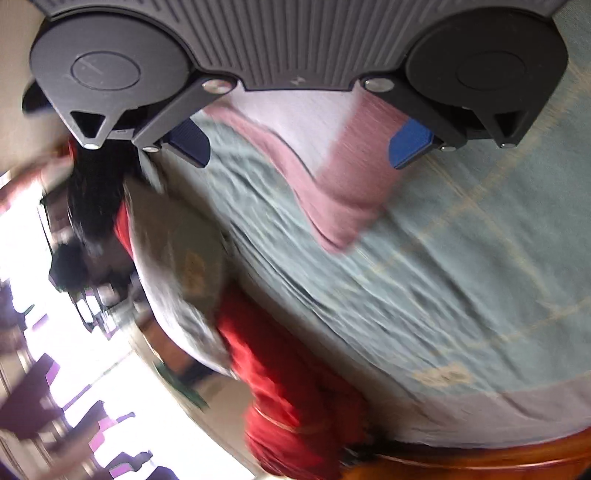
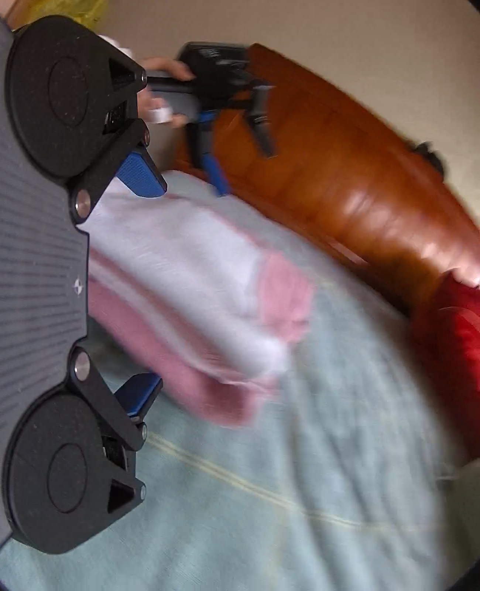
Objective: Fold clothes
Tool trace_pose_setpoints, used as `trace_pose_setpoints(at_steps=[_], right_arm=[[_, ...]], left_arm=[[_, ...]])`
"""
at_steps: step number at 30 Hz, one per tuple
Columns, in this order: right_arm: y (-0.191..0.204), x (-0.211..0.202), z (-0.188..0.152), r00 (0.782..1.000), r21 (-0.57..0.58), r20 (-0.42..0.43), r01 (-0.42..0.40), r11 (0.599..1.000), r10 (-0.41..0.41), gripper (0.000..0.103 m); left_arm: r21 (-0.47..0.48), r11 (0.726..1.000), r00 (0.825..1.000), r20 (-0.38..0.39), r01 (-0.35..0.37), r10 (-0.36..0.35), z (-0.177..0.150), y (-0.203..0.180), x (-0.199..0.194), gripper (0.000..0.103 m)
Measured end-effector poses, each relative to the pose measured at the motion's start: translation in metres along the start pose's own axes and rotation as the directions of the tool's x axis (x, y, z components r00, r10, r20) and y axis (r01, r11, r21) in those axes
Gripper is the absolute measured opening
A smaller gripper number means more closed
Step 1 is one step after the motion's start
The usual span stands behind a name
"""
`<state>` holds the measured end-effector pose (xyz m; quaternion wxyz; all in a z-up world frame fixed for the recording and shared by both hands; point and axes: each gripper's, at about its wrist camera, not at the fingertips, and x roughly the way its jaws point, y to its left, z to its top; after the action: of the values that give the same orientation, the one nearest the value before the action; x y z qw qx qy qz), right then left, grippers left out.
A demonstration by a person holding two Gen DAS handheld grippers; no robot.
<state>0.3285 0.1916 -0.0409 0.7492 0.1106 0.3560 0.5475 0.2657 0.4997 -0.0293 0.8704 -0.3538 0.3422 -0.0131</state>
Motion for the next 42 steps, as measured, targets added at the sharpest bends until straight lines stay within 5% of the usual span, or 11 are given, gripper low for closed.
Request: trace_pose_setpoints(at_steps=[6,10,14,17,20,26,30,35,38,42], right_arm=[[0.006,-0.022,0.009,0.993,-0.117,0.11,0.056,0.992,-0.043,0.103],[0.027,0.027,-0.009,0.985,-0.366,0.01,0.165,0.916,-0.173,0.103],[0.015,0.033,-0.034,0.967,-0.459,-0.035,0.208,0.864,-0.252,0.103],[0.013,0.025,-0.033,0.969,-0.448,-0.04,0.2,0.871,-0.243,0.103],[0.02,0.02,-0.031,0.971,-0.44,-0.033,0.2,0.875,-0.238,0.103],[0.022,0.011,-0.018,0.976,-0.396,0.03,0.208,0.894,-0.214,0.103],[0.009,0.021,-0.014,0.967,-0.355,-0.009,0.234,0.905,-0.253,0.103],[0.021,0.01,-0.01,0.972,-0.344,-0.005,0.219,0.913,-0.235,0.103],[0.047,0.008,-0.01,0.981,-0.403,0.014,0.184,0.897,-0.195,0.103],[0.055,0.031,-0.032,0.96,-0.465,-0.05,0.221,0.857,-0.275,0.103]], left_arm=[[0.015,0.999,0.996,-0.082,0.037,-0.036,-0.012,-0.007,0.032,0.102],[-0.051,0.994,0.992,-0.082,0.092,-0.096,-0.017,0.007,0.033,0.102],[-0.018,0.994,0.99,-0.089,0.106,-0.107,-0.021,0.003,0.025,0.102],[0.046,0.995,0.995,-0.049,0.086,-0.084,-0.022,-0.005,0.022,0.102],[0.028,1.0,0.996,-0.087,0.013,-0.011,-0.02,0.004,0.042,0.102],[0.053,0.997,0.999,-0.015,0.053,-0.053,-0.018,-0.009,0.028,0.102],[0.004,1.0,0.999,-0.044,0.008,-0.008,-0.019,0.009,0.044,0.102],[0.074,0.997,0.999,-0.009,-0.037,0.038,-0.024,-0.01,0.025,0.102],[0.223,0.959,0.985,0.051,-0.172,0.165,-0.038,-0.038,0.008,0.102],[0.405,0.824,0.918,0.161,-0.396,0.362,-0.073,-0.071,-0.009,0.102]])
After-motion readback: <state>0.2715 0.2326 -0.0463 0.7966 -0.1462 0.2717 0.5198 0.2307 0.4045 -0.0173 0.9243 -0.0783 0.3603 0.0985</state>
